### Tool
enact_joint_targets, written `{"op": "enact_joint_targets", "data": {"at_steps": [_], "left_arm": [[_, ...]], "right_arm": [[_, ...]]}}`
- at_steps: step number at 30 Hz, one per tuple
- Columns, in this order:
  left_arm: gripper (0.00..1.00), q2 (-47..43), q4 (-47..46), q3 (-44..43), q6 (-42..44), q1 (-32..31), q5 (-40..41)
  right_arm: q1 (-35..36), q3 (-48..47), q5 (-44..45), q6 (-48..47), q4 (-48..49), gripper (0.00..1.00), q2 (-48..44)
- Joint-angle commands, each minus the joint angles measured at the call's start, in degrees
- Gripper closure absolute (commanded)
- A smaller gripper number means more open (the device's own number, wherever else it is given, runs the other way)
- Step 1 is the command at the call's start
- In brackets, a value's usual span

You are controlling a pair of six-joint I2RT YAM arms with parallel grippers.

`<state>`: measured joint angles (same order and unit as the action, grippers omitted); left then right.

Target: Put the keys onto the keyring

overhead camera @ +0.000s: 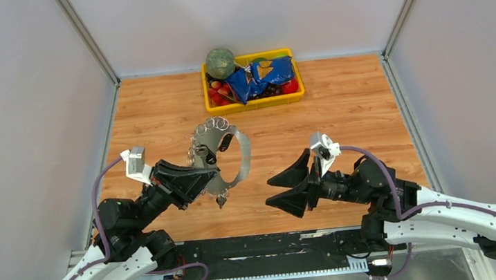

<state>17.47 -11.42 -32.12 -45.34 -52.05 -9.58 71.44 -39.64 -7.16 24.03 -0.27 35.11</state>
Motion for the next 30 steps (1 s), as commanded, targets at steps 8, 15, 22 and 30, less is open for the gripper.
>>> {"op": "enact_joint_targets", "data": {"at_steps": [8,15,22,30], "left_arm": [[1.0,-3.8,1.7,2.2,-17.5,-0.1,8.6],[1.0,-5.0,7.8,2.1,-22.9,0.0,9.4],[1.0,-5.8,8.2,3.9,-25.5,0.0,9.9],[1.0,-7.0,8.5,3.9,-25.4,0.0,8.2]], "right_arm": [[0.0,-6.3,9.7,6.1,7.1,0.37,6.1],[-0.2,-10.0,14.4,7.4,7.0,0.35,9.9],[-0.4,-14.4,14.1,8.6,7.3,0.36,16.7],[-0.7,-15.8,12.9,9.4,8.4,0.44,19.2]]}}
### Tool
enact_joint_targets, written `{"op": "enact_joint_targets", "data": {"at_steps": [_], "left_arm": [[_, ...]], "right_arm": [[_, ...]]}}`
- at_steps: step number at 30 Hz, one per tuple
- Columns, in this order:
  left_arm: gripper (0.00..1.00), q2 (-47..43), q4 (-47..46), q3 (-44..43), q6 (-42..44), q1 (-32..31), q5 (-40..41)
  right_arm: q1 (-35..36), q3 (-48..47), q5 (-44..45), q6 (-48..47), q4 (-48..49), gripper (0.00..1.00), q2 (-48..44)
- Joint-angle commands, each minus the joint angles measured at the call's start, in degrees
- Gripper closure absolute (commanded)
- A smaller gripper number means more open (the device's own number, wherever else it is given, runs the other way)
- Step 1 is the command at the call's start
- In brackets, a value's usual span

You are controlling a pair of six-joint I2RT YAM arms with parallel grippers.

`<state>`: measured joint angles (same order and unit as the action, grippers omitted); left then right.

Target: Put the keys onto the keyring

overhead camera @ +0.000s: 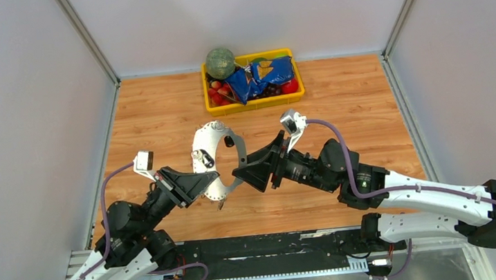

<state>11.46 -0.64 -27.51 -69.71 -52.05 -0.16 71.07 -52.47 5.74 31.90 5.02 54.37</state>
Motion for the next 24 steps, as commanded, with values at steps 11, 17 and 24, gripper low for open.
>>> {"op": "enact_joint_targets", "data": {"at_steps": [11,17,24], "left_arm": [[1.0,-1.7,-4.5,1.2,-2.4,0.0,-1.8],[1.0,-1.5,-6.5,2.6,-3.4,0.0,-2.5],[1.0,0.0,-9.9,4.4,-3.3,0.0,-4.5]], "right_arm": [[-0.4,-2.8,-0.9,1.9,5.4,0.64,0.8],[-0.4,-3.8,-2.3,1.1,7.7,0.89,2.8],[-0.4,-5.3,-3.4,-1.5,8.0,1.0,4.1]]}}
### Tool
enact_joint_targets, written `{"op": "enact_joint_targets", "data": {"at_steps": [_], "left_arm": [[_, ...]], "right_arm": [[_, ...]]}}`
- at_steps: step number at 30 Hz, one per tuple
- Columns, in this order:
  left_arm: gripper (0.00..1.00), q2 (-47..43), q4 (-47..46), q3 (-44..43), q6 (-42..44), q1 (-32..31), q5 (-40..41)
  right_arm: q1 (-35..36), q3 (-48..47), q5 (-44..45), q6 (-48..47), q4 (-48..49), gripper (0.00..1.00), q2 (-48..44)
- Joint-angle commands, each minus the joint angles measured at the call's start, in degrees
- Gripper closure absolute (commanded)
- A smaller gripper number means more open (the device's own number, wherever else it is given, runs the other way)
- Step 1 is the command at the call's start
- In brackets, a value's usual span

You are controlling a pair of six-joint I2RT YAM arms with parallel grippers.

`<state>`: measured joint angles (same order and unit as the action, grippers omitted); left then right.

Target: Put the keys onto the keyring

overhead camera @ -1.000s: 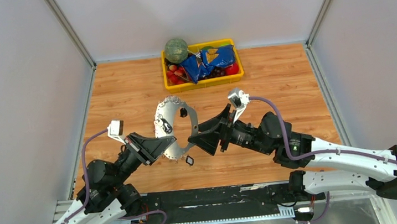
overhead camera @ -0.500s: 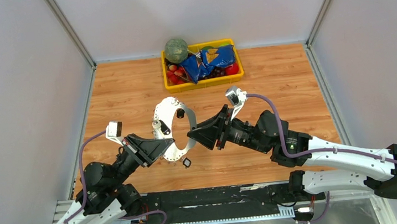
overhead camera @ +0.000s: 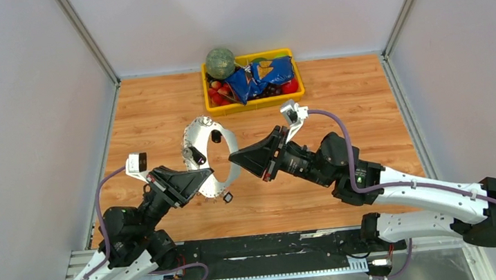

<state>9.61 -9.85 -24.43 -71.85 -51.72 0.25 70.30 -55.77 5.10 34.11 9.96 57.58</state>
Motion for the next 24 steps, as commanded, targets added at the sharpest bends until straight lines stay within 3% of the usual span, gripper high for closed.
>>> {"op": "enact_joint_targets", "data": {"at_steps": [1,2,4,9,11,16,24], "left_arm": [[1.0,1.6,-0.6,1.3,-0.5,-0.4,-4.9],[0.99,1.5,-0.4,1.0,0.1,-0.4,-4.7],[0.88,0.9,2.3,-0.2,2.2,-0.4,-3.8],[0.39,-0.5,9.5,-4.2,8.9,-0.4,-1.3],[0.31,-0.9,14.4,-6.5,12.0,-0.4,0.3],[0.26,-3.8,26.5,-10.7,18.2,-0.4,10.1],[0.24,-6.7,35.0,-16.6,25.0,-0.4,19.6]], "right_arm": [[0.4,-1.8,-2.4,-4.2,2.9,1.0,0.3],[0.3,-1.4,-2.0,-4.7,2.5,1.0,-0.3],[0.2,-1.3,-1.4,-5.5,1.3,1.0,-1.4],[0.0,-1.5,-0.5,-7.9,-2.7,1.0,-3.7],[-0.1,-2.9,0.5,-10.0,-6.4,1.0,-4.4],[-0.8,-5.8,4.0,-14.7,-16.1,1.0,-6.2],[-4.5,-8.1,2.9,-19.4,-27.5,1.0,-5.3]]}}
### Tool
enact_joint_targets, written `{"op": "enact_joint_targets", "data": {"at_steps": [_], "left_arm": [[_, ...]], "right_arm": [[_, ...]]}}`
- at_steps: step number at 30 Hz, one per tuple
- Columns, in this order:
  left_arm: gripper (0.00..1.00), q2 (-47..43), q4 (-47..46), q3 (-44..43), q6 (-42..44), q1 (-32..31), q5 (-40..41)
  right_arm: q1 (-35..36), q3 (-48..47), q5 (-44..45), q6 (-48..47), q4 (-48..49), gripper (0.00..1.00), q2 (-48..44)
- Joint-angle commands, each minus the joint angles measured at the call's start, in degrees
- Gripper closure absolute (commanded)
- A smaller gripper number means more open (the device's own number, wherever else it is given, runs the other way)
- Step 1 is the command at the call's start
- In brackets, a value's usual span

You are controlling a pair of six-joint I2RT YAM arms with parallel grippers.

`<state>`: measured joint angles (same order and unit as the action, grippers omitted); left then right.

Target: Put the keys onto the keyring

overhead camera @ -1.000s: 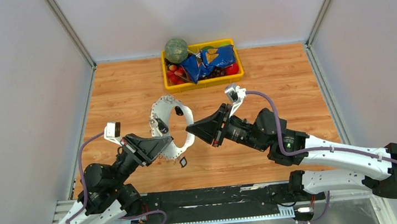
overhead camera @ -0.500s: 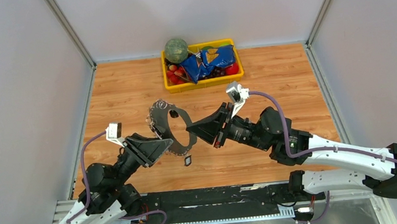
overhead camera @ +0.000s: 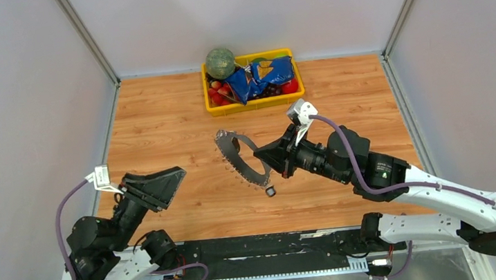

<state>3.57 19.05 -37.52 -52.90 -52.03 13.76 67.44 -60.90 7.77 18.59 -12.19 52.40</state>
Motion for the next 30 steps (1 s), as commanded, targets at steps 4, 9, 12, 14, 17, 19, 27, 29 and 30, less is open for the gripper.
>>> {"op": "enact_joint_targets", "data": {"at_steps": [4,9,12,14,17,19,27,29,30], "left_arm": [[0.23,-0.7,8.1,-5.6,8.4,-0.1,7.8],[0.22,-0.6,8.6,-6.2,10.4,-0.1,8.6],[0.21,0.3,7.7,-5.8,11.4,-0.1,8.0],[0.21,1.3,7.2,-5.7,12.1,-0.1,7.2],[0.21,3.4,6.3,-5.6,13.6,-0.1,5.7],[0.21,4.4,5.5,-5.1,14.2,0.0,4.9],[0.2,6.8,1.0,-1.2,14.8,0.0,1.4],[0.19,7.3,0.4,-0.8,15.0,-0.1,1.0],[0.19,7.7,0.1,-0.7,15.2,-0.1,0.8]], "right_arm": [[-2.7,-4.4,-0.7,-7.3,-10.1,1.0,1.5],[-4.1,-4.6,-3.2,-11.0,-14.3,1.0,3.7],[-4.7,-4.0,-5.1,-13.3,-16.6,1.0,5.5],[-4.8,-3.4,-6.2,-13.8,-17.4,1.0,6.8],[-5.0,-2.4,-6.0,-14.2,-17.5,1.0,8.7],[-5.7,-1.9,-5.0,-14.9,-17.3,1.0,9.9],[-14.6,4.1,-15.7,-14.2,-8.7,1.0,14.3],[-15.7,4.7,-17.6,-13.3,-6.4,1.0,16.2],[-16.1,4.7,-18.4,-12.9,-5.6,1.0,17.3]]}}
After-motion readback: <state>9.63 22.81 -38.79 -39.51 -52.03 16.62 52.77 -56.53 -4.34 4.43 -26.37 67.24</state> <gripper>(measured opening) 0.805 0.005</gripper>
